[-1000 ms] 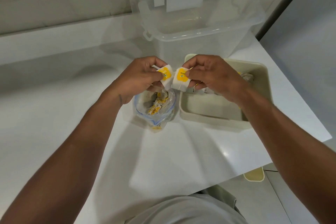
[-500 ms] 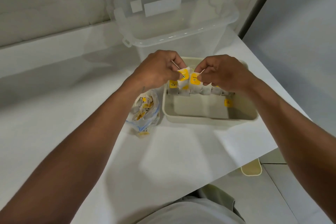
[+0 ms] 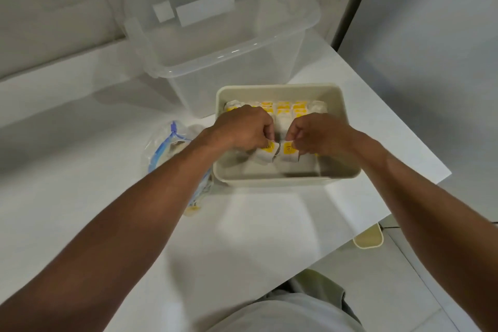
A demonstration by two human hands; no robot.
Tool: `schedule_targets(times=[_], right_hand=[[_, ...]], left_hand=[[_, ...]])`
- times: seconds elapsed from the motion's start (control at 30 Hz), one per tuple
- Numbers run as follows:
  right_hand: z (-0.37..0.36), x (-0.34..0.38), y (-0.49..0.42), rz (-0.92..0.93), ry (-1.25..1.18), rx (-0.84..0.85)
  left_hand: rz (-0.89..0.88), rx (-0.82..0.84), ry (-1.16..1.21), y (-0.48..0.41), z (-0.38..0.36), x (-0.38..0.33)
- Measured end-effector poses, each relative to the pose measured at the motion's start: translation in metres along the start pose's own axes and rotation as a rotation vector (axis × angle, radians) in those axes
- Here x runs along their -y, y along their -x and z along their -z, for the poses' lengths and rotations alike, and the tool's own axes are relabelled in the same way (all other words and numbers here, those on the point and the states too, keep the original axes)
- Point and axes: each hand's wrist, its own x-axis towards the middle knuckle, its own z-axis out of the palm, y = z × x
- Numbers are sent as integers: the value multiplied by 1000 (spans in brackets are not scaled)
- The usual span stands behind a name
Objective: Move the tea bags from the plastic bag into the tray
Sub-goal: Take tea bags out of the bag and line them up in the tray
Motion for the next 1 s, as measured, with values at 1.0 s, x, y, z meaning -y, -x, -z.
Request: schedule_targets(times=[1.0], right_hand=[[-21,-6,-10,-80,574,-372]], left_hand=[[113,-250,-403,19,-26,-24]])
